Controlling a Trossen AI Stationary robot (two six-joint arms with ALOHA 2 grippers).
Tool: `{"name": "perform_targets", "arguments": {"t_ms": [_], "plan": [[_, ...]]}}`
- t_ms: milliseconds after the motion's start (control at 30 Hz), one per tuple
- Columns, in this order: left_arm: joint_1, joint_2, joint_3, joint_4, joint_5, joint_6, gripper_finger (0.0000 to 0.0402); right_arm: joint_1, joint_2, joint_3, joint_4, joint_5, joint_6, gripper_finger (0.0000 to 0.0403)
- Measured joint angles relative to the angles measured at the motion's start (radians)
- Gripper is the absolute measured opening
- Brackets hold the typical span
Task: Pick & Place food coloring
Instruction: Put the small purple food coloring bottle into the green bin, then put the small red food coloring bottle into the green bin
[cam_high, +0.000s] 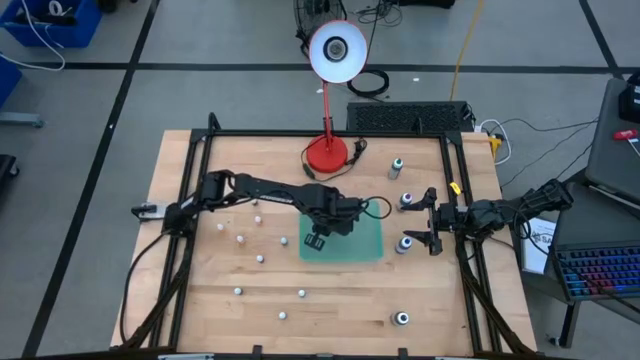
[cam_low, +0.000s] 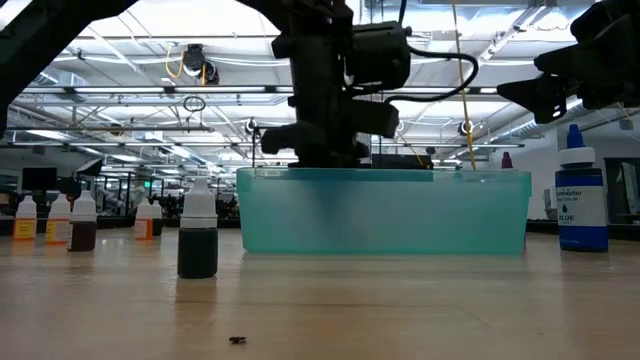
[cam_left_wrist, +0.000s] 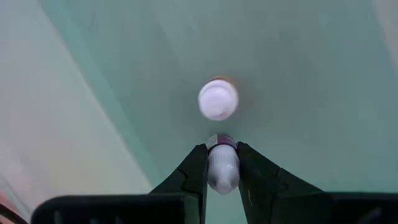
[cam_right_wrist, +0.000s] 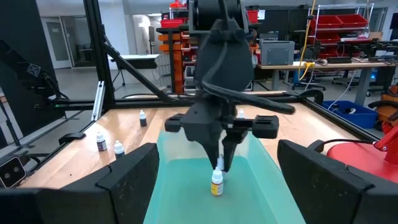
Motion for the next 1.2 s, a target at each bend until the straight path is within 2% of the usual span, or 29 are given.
{"name": "perform_targets", "arguments": {"t_ms": [200,500,600,733,833,933,1000,1067,1200], "plan": [[0.011,-0.003,-0.027,0.043,0.002,-0.027,0.0073,0.000,0.000,0.000,0.000,0.000,0.000,0.0313],[0.012,0.001,0.016,0.020,-0.001,-0.083,0.0204,0.000,0.000,0.000,0.000,0.000,0.000,0.0313],[0.011,0.000,0.068,-0.036,-0.023,-0.109,0.0229,0.000,0.000,0.000,0.000,0.000,0.000,0.0313],[0.016,-0.001,0.159,-0.201,-0.051,-0.149,0.0248,0.000,0.000,0.000,0.000,0.000,0.000,0.0313],[0.044,-0.033,0.166,-0.301,0.029,-0.188,0.0253,0.000,0.000,0.000,0.000,0.000,0.000,0.0313],[0.084,-0.111,0.089,-0.299,0.169,-0.209,0.0254,0.000,0.000,0.000,0.000,0.000,0.000,0.0313],[0.110,-0.176,0.000,-0.266,0.210,-0.234,0.0254,0.000,0.000,0.000,0.000,0.000,0.000,0.0313],[0.133,-0.253,-0.107,-0.224,0.204,-0.267,0.0254,0.000,0.000,0.000,0.001,0.000,0.000,0.0313],[0.185,-0.444,-0.334,-0.130,0.089,-0.378,0.0255,0.000,0.000,0.000,0.000,0.000,0.000,0.0313]]}}
